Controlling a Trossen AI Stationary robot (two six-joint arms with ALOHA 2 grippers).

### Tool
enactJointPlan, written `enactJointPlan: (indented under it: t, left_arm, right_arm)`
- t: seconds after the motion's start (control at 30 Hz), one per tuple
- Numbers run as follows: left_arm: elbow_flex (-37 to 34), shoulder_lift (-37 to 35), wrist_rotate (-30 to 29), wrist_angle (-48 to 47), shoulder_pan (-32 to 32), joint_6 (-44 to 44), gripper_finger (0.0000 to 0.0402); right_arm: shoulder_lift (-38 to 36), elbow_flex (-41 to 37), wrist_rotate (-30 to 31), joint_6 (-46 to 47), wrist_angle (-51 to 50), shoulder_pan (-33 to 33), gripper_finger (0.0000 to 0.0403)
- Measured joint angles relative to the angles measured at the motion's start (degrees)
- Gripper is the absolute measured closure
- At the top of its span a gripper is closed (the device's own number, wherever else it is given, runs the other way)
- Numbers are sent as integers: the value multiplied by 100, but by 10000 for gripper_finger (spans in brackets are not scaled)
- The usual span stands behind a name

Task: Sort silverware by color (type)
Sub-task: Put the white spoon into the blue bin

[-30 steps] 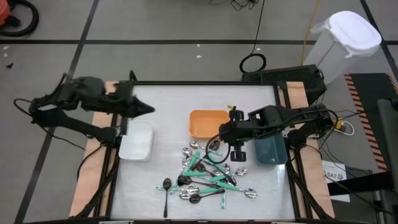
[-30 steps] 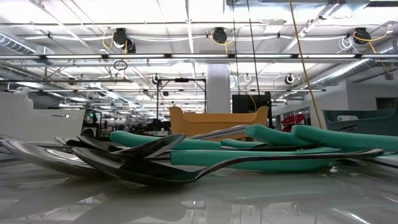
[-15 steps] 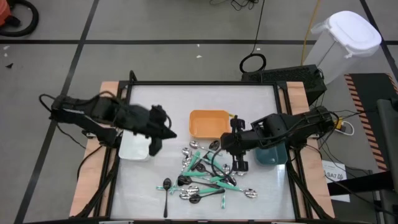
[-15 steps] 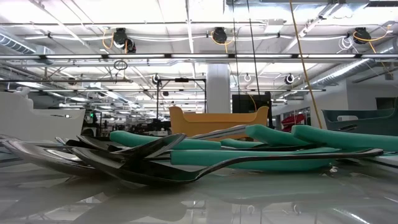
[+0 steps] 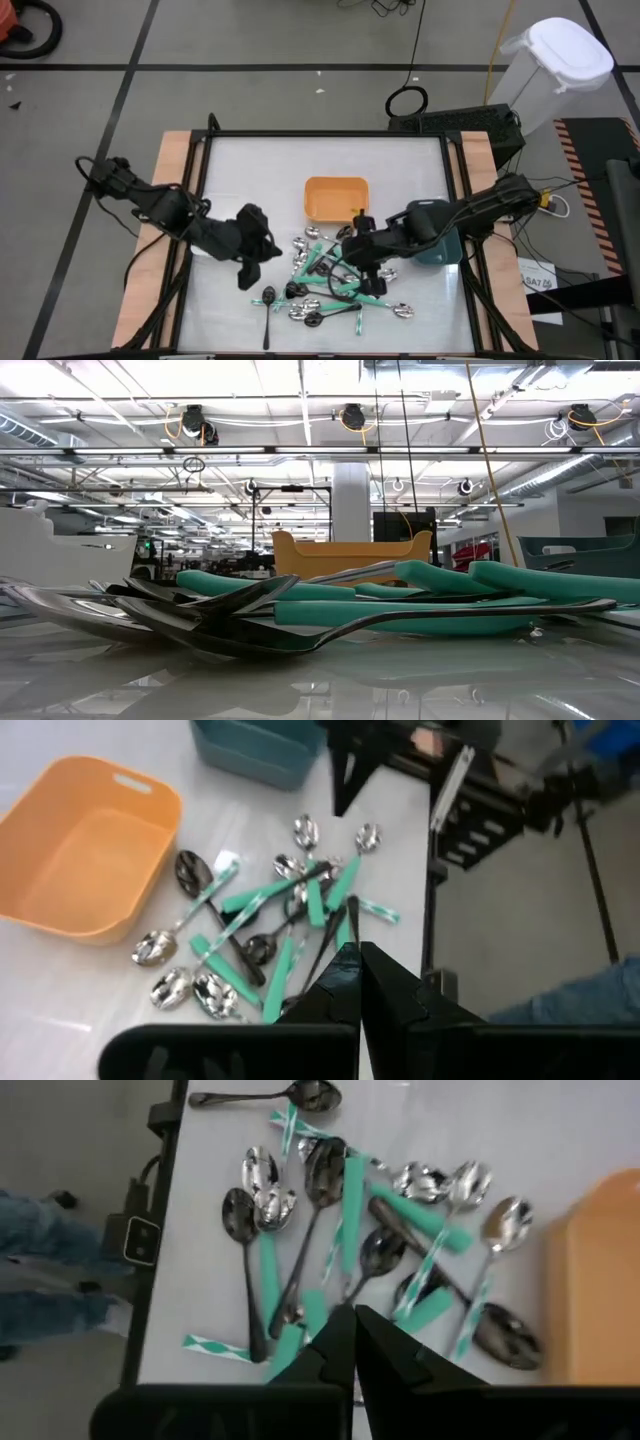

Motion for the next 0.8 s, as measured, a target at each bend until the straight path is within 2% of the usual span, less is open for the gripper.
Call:
enactJointPlan:
  t: [0.13, 0.27, 0.33, 0.4, 0.5, 0.57, 0.67, 0.8]
  left_arm:
    - [0, 154, 8, -349, -56, 83, 401]
    - [0, 281, -16, -1001, -86, -212, 401]
    - [-36, 293, -195, -1103, -181, -160, 401]
    - [-99, 273, -708, -1086, -360, -70, 401]
    - [-316, 171, -1843, -1117, -733, -118, 401]
    - [-556, 71, -2302, -1105, -869, -204, 401]
    - [-983, -75, -2276, -1033, -981, -417, 401]
    - [-1421, -316, -2026, -487, -1131, -419, 401]
  right_arm:
    - [0, -218, -71, 489, -122, 2, 397]
    - [0, -231, -34, 1146, -433, -5, 397]
    - [0, -231, 100, 1384, -428, -24, 397]
    - [0, -231, 454, 1574, -404, -24, 397]
    - [54, -228, 1121, 1715, -404, -35, 397]
    - [145, -228, 1292, 1710, -416, -55, 397]
    - [329, -228, 1244, 1571, -363, -130, 397]
    - [664, -228, 1145, 1500, -269, -271, 396]
